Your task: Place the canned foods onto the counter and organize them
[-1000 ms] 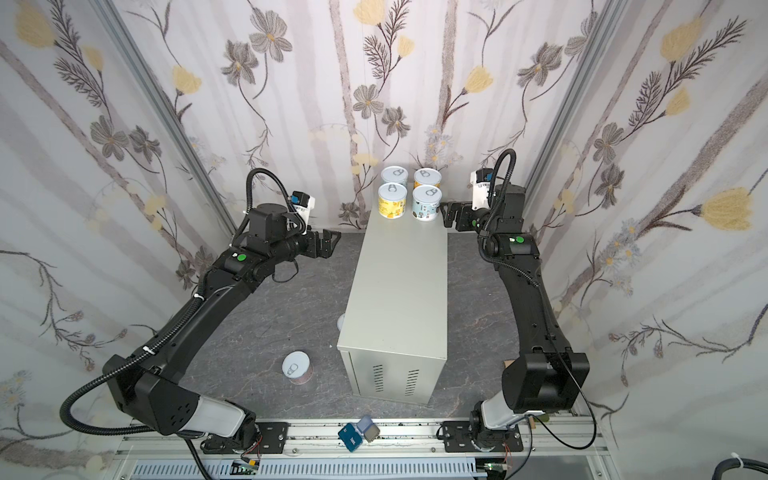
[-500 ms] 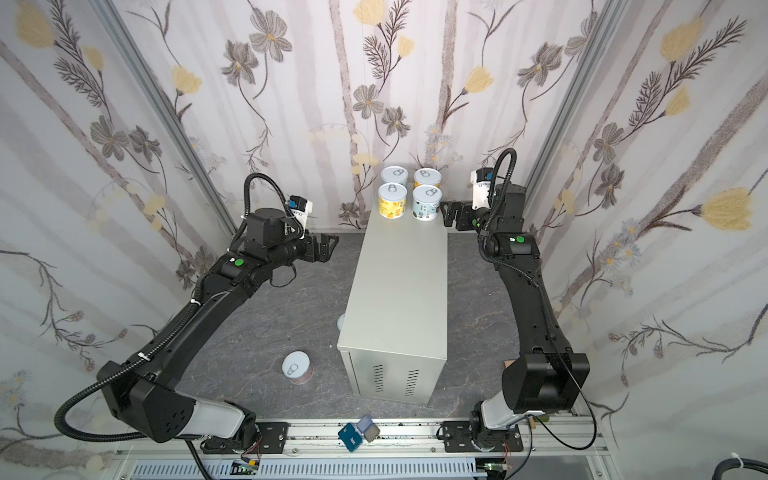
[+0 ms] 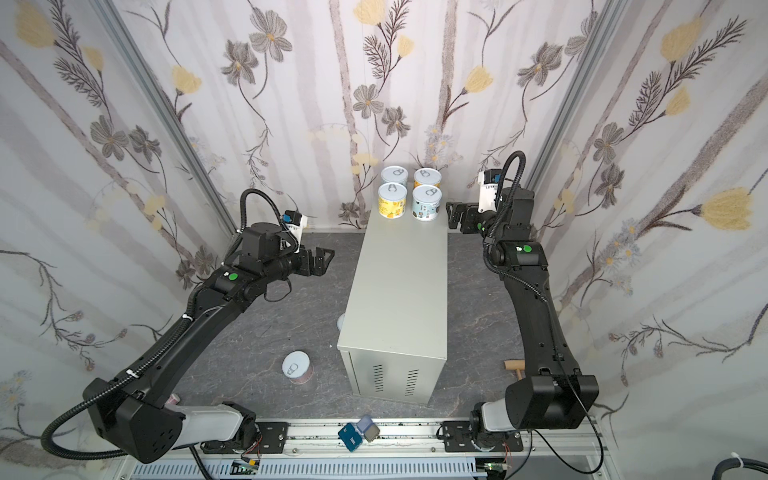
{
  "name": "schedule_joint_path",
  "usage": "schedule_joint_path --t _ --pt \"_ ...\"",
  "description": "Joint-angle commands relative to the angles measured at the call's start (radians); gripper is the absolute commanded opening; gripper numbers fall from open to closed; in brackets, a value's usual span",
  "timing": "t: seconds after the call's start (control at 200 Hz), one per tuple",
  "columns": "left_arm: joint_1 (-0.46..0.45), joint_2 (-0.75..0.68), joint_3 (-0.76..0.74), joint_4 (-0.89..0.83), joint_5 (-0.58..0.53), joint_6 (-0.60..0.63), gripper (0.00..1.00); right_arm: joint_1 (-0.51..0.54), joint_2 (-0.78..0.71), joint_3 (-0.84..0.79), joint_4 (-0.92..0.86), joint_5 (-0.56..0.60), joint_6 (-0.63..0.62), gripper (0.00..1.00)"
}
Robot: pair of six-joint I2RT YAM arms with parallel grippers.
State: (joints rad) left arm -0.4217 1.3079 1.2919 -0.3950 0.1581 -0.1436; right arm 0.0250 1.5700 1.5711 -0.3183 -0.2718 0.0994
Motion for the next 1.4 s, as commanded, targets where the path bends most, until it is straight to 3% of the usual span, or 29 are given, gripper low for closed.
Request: schedule_joint_path --t 0.0,0.255,0.525,0.824,1.394 --pt "-0.007 -0.026 -0.049 -0.042 0.017 -0.053 1.00 0.003 -0.050 -0.034 0.022 0.057 0.037 1.00" --pt "-0.069 -0.038 -0.177 -0.111 0.023 -0.125 1.00 0.015 -0.210 -0.137 -0.048 0.091 0.054 1.00" --pt "-0.177 -0.040 -0.340 -0.048 -0.005 -0.226 1.00 0.019 -0.336 -0.167 -0.155 0.114 0.031 1.00" --pt "-0.242 0.041 -0.380 -0.030 -0.053 -0.342 1.00 0.019 -0.373 -0.162 -0.202 0.115 0.007 1.00" --pt "-0.281 0.266 -0.335 0.027 -0.075 -0.300 1.00 0.020 -0.352 -0.114 -0.194 0.104 0.016 1.00"
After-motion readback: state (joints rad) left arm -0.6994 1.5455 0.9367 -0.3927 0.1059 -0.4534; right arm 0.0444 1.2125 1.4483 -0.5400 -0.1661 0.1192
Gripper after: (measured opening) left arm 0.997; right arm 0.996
